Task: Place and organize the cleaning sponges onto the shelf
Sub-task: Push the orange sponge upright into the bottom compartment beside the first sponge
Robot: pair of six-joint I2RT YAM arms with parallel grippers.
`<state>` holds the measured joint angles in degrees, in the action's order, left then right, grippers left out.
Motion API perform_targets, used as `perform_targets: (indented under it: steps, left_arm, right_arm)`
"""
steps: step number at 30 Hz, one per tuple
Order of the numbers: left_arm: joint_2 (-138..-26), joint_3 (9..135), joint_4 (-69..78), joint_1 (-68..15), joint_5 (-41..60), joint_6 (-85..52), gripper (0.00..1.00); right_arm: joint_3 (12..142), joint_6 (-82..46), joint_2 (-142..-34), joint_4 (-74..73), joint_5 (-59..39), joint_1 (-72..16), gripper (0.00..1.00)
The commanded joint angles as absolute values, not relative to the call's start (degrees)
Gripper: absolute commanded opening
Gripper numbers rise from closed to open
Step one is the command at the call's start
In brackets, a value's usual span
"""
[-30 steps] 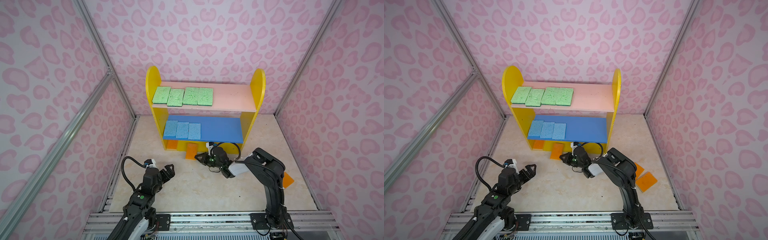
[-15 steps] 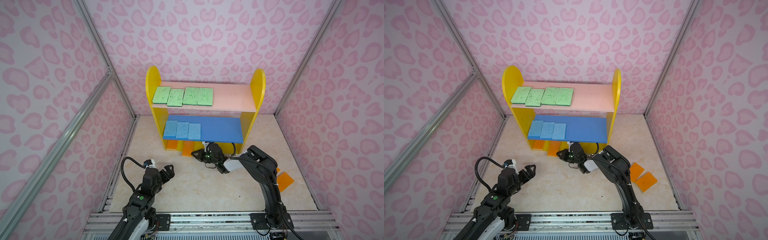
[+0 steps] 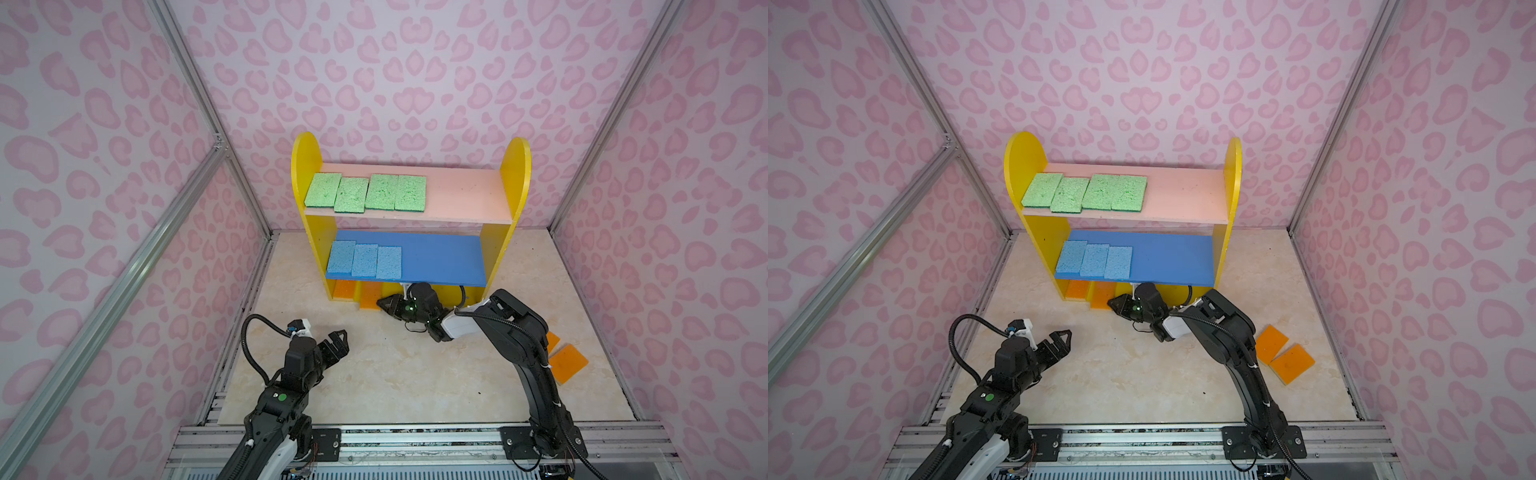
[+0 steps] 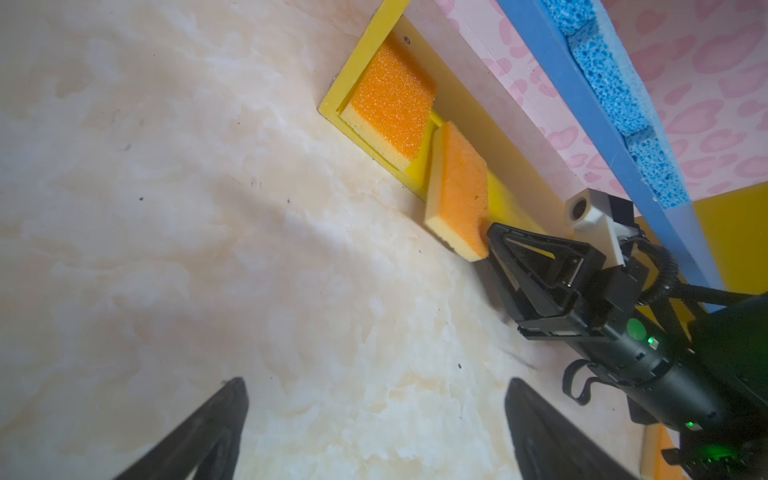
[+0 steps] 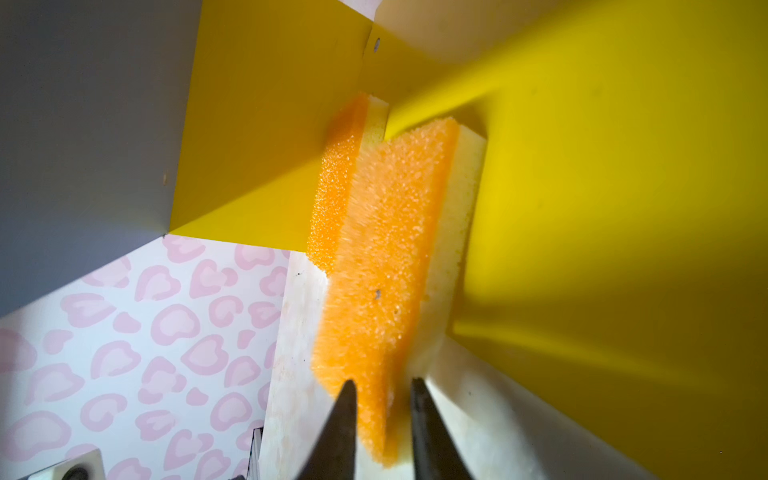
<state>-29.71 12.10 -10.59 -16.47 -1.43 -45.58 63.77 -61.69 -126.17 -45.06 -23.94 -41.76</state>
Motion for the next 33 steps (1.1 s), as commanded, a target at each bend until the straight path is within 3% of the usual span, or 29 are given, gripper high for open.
perform_targets:
  steps: [1, 6, 10, 19, 27, 33]
  left_arm:
    - [-29.72, 12.26, -9.55, -16.35, -0.73, -45.30, 0.97]
    - [-29.41, 12.11, -9.26, -16.35, -0.43, -45.31, 0.97]
    - [-28.90, 12.12, -9.48, -16.37, -0.18, -45.33, 0.98]
    - [-27.72, 11.61, -9.89, -16.35, -0.11, -45.51, 0.98]
    - [-27.46, 11.61, -9.79, -16.36, -0.01, -45.26, 0.98]
    - [-27.85, 11.82, -9.68, -16.30, -0.07, -44.91, 0.98]
  right_arm:
    - [62.95, -61.03, -125.45, -44.73, -22.52, -42.05, 0.38]
    - [60.12, -62.28, -123.31, -44.88, -20.14, -42.95, 0.49]
    - [57.63, -63.61, -121.34, -45.01, -17.58, -43.41, 0.51]
    - [53.36, -72.94, -124.13, -56.30, -15.08, -44.55, 0.42]
    - [55.29, -73.40, -125.93, -56.68, -13.78, -45.18, 0.41]
    - [56.60, -73.87, -126.91, -56.19, -13.67, -45.17, 0.33]
